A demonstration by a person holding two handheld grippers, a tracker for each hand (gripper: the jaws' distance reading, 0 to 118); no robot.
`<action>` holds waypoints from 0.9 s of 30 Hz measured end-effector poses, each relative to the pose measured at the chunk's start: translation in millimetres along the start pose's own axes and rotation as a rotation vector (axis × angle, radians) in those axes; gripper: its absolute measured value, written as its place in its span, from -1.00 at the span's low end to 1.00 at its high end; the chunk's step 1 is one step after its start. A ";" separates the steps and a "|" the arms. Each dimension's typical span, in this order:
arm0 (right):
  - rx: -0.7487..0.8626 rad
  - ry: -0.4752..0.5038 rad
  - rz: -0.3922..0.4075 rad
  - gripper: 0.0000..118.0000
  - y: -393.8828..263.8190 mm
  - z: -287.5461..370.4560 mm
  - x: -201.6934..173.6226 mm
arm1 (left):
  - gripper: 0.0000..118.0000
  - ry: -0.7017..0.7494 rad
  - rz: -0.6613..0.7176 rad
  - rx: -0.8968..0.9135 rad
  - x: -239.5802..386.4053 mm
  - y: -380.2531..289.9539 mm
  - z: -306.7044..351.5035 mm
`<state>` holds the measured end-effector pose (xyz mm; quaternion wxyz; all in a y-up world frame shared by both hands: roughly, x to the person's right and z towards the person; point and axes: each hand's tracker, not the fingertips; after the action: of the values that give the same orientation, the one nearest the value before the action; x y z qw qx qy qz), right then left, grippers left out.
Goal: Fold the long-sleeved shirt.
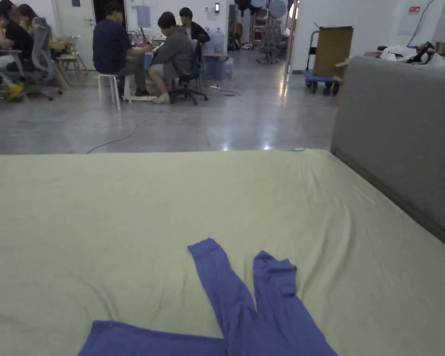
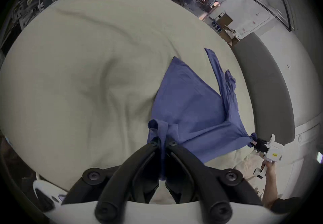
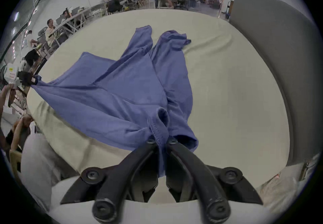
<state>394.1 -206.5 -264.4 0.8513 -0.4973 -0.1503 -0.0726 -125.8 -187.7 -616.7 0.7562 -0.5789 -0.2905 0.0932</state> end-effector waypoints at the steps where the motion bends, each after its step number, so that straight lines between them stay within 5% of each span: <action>1: -0.010 -0.013 0.011 -0.98 -10.2 -0.4 -3.1 | -0.98 0.003 0.000 -0.005 -1.9 -9.9 -1.4; 5: -0.047 -0.032 0.033 -0.98 -34.3 -14.4 -15.9 | -0.98 0.039 -0.025 -0.039 -9.3 -36.5 -15.3; 7: -0.094 -0.083 0.122 -0.98 -43.4 -33.3 -21.7 | -0.98 0.047 -0.026 -0.042 -17.1 -42.9 -27.1; 12: -0.110 -0.075 0.075 -0.95 -49.7 -59.1 -23.2 | -0.98 0.163 -0.060 -0.101 -39.3 -53.4 -72.9; 16: -0.137 -0.067 0.027 -0.73 -37.7 -56.0 -14.8 | -0.87 0.111 0.011 -0.050 -44.1 -53.3 -68.3; 17: -0.155 -0.057 0.020 -0.60 -34.7 -51.6 -10.9 | -0.64 0.107 0.009 -0.054 -43.7 -50.6 -64.7; 18: -0.172 -0.039 0.017 -0.25 -28.8 -42.3 -6.9 | -0.13 0.099 0.003 -0.057 -39.8 -48.1 -54.9; 19: -0.174 -0.046 0.029 0.23 -23.9 -29.6 -4.3 | 0.65 0.064 -0.017 -0.042 -34.4 -45.4 -41.9; 20: -0.168 -0.046 0.045 0.46 -20.7 -16.9 -2.6 | 1.00 0.057 -0.052 -0.002 -29.8 -44.0 -29.9; 22: -0.082 -0.071 0.104 0.49 -13.4 19.4 2.5 | 0.94 0.030 -0.075 0.146 -17.1 -43.2 7.0; 25: 0.028 -0.081 0.042 0.49 -6.5 59.4 4.9 | 0.95 -0.008 -0.073 0.140 -4.5 -52.3 30.9; 26: 0.050 -0.073 0.001 0.48 -7.1 63.7 3.7 | 0.80 -0.018 -0.064 0.122 -4.0 -62.4 25.8; 27: 0.062 -0.063 -0.051 0.41 -8.3 65.4 1.5 | 0.27 -0.017 -0.044 0.096 -2.0 -72.2 21.2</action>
<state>381.2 -153.7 -227.0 0.8590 -0.4689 -0.1919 -0.0739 -153.2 -193.8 -546.9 0.7824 -0.5347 -0.3048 0.0950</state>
